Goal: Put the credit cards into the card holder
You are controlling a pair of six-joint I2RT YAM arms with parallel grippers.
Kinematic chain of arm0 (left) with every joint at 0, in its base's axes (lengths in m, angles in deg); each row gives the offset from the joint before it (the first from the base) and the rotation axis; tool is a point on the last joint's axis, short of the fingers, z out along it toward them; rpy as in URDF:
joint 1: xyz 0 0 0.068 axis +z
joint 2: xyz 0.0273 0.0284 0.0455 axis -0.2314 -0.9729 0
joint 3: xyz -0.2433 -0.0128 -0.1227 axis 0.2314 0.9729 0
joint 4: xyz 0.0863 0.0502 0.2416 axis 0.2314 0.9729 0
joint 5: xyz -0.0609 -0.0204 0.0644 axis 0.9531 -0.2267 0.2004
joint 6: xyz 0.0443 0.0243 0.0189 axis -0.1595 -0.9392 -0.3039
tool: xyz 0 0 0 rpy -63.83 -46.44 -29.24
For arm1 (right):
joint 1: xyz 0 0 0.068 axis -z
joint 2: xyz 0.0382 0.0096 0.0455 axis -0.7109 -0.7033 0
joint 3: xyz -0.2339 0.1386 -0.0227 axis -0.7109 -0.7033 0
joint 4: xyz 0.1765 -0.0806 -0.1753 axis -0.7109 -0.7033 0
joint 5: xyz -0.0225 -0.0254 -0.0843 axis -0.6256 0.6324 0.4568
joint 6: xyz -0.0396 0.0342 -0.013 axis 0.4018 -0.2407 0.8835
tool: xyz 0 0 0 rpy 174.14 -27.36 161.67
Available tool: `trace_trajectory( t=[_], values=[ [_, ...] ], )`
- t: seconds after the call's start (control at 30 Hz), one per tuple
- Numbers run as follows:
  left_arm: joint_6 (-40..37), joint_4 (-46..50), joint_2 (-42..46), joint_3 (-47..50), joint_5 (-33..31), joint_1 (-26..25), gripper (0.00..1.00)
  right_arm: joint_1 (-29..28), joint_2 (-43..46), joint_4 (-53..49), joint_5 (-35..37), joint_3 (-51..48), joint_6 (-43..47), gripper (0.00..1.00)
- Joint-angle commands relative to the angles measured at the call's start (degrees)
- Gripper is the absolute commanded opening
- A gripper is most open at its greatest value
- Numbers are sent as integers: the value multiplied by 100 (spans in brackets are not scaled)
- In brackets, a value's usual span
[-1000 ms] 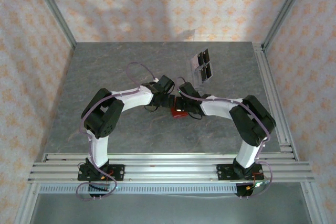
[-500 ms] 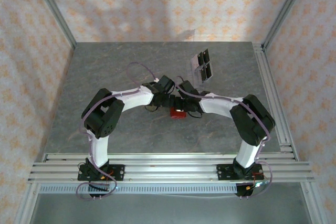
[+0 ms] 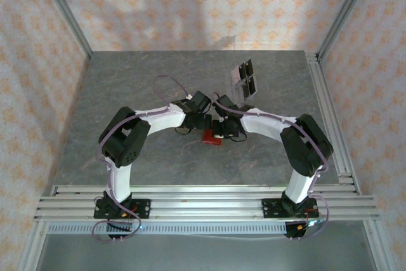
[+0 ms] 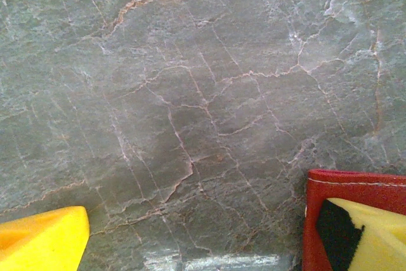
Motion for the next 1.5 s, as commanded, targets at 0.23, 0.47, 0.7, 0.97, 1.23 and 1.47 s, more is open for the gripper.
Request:
trace_trajectory(
  t=[0.23,0.47,0.7,0.97,1.23,1.47],
  values=[
    [17,300,66,-228,-71,-9,95,174,308,-212,-85,294,-139,0],
    [33,379,502,-256,-214,9,96,211,237,-260,-111,490,-120,0],
    [32,273,755,143,-329,53,96,220,108,-218,-222,536,-121,0],
    [197,135,1032,628,-328,57,97,220,25,-165,-349,555,-88,0],
    [223,-168,1132,1108,-28,51,96,220,-147,-137,-457,639,-49,0],
    [254,-323,1025,1193,89,-9,96,213,-241,-102,-544,717,-51,0]
  ],
)
